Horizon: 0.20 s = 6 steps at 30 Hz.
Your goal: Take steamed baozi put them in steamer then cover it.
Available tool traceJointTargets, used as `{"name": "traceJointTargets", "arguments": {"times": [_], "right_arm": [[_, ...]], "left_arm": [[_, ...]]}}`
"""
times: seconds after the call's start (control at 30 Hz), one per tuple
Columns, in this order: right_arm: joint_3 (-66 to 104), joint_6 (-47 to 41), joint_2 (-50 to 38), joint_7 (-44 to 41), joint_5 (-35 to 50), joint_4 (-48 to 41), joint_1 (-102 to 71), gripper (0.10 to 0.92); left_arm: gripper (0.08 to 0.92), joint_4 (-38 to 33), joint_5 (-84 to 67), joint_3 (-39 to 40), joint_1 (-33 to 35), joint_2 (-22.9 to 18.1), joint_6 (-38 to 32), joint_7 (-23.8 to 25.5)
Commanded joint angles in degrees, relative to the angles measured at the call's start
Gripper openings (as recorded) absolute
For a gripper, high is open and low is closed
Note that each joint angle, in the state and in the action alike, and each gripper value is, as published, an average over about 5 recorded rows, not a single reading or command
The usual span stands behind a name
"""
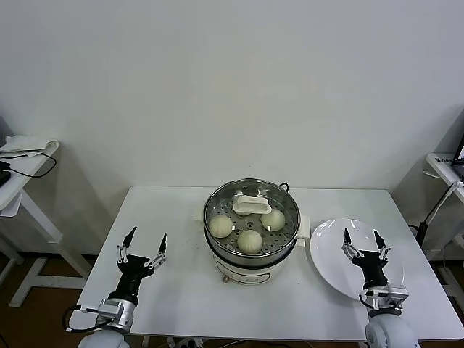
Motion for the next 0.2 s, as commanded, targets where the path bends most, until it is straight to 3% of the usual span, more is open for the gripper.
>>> {"name": "traceJointTargets", "arguments": {"times": [0.03, 0.2], "right_arm": [[0.0, -0.4, 0.4, -0.2, -0.6, 1.4, -1.5, 0.823], [-0.1, -0.2, 0.5, -0.2, -0.8, 1.9, -1.8, 0.823]], "left_arm": [[0.823, 0.5, -0.7, -0.3, 0.9, 0.0, -1.3, 0.0], [0.823, 0.4, -0.3, -0.4, 1.0, 0.0, -1.5, -0.2]]}}
